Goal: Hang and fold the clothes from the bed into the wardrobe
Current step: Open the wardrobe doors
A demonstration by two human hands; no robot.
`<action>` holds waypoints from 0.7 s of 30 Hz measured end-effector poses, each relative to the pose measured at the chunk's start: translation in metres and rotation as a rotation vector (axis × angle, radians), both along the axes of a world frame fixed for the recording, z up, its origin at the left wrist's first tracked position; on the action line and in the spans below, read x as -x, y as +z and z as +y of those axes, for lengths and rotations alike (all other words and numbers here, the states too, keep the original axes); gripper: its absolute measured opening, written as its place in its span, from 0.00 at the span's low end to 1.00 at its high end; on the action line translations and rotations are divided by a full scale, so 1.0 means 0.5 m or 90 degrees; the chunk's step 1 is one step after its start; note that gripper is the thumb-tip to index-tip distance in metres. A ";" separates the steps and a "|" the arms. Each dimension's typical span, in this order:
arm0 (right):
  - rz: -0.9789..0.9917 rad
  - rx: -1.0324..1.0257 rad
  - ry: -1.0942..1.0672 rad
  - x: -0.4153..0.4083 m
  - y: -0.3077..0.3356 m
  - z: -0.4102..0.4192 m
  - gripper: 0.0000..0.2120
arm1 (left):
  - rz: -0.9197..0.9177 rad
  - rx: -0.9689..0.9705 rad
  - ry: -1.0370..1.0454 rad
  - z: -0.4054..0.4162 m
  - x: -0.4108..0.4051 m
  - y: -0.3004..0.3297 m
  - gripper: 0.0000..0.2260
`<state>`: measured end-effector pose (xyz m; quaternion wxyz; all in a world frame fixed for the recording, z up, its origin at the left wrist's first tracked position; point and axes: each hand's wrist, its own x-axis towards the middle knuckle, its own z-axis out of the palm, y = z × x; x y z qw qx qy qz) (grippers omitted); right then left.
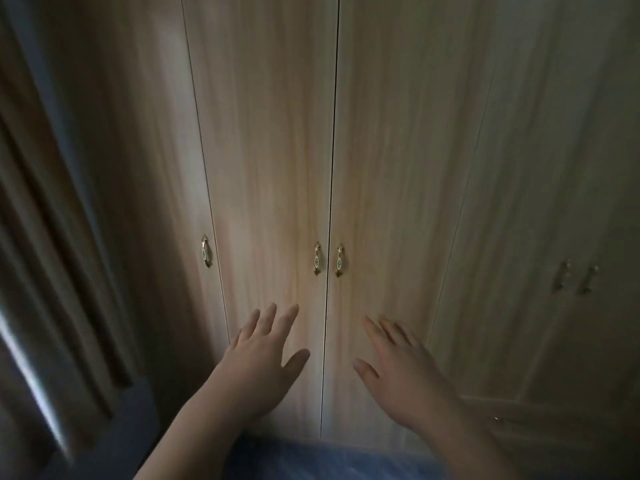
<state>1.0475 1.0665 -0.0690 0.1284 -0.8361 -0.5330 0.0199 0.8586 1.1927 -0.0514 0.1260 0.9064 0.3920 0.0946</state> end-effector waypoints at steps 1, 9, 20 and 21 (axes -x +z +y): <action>0.003 0.005 0.009 -0.017 -0.004 0.031 0.33 | 0.006 0.004 0.008 0.020 -0.020 -0.007 0.33; 0.039 0.074 0.056 -0.116 -0.061 0.221 0.35 | 0.074 0.060 0.057 0.221 -0.127 -0.067 0.34; 0.073 0.089 -0.046 -0.262 -0.113 0.535 0.36 | 0.036 0.091 -0.056 0.563 -0.293 -0.124 0.33; 0.077 0.085 -0.057 -0.278 -0.117 0.568 0.36 | 0.034 0.094 -0.063 0.597 -0.308 -0.126 0.33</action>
